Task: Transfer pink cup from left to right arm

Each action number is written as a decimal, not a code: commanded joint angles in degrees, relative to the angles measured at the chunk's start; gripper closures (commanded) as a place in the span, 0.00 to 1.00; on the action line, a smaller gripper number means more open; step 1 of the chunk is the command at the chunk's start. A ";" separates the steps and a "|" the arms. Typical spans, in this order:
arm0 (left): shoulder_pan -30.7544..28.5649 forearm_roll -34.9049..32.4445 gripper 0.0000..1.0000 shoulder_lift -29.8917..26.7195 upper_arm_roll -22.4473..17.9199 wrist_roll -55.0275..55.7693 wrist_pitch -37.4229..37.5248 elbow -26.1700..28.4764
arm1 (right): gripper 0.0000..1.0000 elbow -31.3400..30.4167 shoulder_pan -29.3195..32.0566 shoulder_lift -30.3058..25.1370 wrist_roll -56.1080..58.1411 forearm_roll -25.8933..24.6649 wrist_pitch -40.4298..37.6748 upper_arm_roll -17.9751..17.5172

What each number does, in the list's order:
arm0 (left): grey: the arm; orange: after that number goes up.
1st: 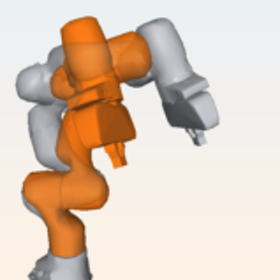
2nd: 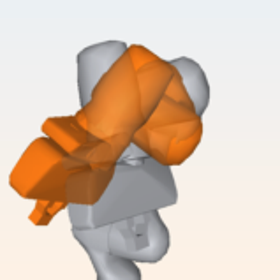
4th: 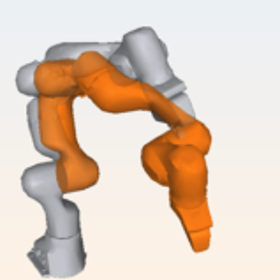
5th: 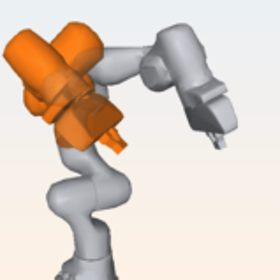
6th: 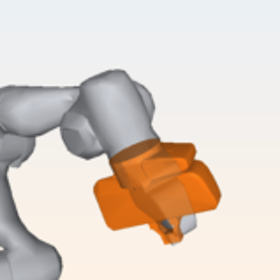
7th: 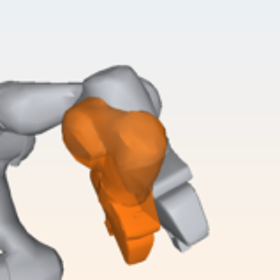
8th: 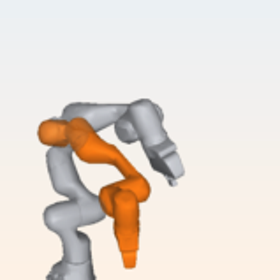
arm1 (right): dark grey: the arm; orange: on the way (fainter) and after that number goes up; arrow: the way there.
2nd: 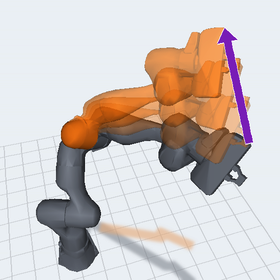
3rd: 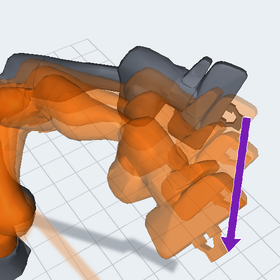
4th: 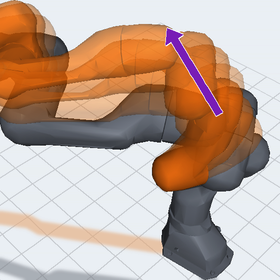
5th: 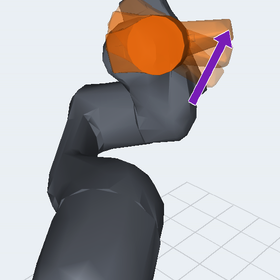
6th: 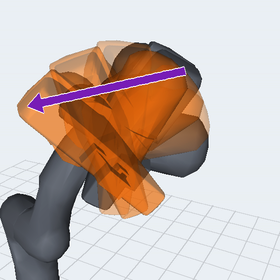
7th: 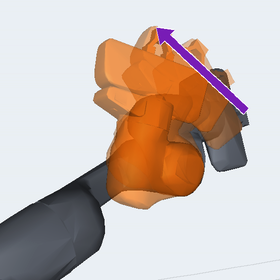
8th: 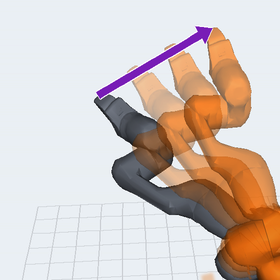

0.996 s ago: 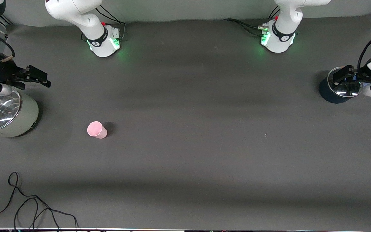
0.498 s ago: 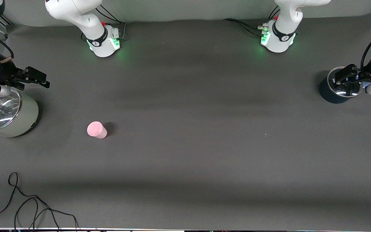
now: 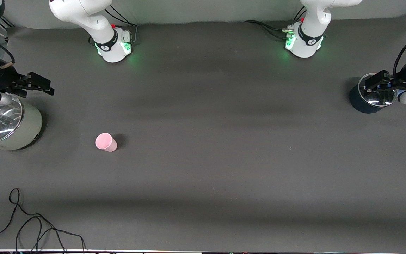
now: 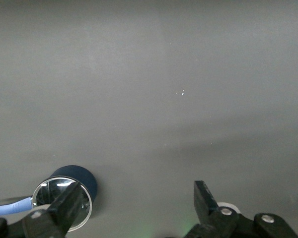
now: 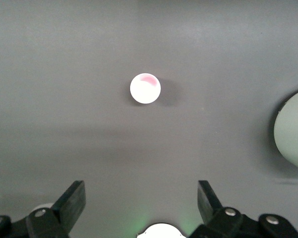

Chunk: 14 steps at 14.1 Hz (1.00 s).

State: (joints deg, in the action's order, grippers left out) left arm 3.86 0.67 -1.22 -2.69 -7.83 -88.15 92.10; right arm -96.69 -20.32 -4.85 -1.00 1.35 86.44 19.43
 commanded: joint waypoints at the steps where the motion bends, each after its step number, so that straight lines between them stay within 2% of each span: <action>1: 1.07 -0.75 0.00 -0.28 -0.91 1.15 0.87 0.27 | 0.00 1.32 10.10 0.45 -0.58 -0.82 -1.45 -10.70; 3: 1.07 -1.45 0.00 -0.19 -0.91 1.15 0.87 0.27 | 0.00 1.76 12.84 0.80 -0.67 -0.91 -1.36 -14.24; 6: 1.07 -2.43 0.01 -0.10 -0.83 1.15 0.96 0.27 | 0.00 2.20 16.18 0.81 0.03 -1.26 -1.10 -16.35; 12: 1.07 -2.43 0.00 0.43 -0.83 1.24 0.70 0.27 | 0.00 2.47 15.84 0.89 -0.14 -1.88 -0.49 -16.53; 14: 0.98 -2.43 0.00 0.43 -0.91 1.41 0.43 0.27 | 0.00 5.43 15.84 1.85 -0.66 -2.05 -0.13 -16.62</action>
State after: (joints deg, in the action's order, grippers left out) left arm 3.86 -0.88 -0.63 -2.89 -7.73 -88.07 92.51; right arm -95.54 -4.81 -4.75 -1.03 0.61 86.73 3.43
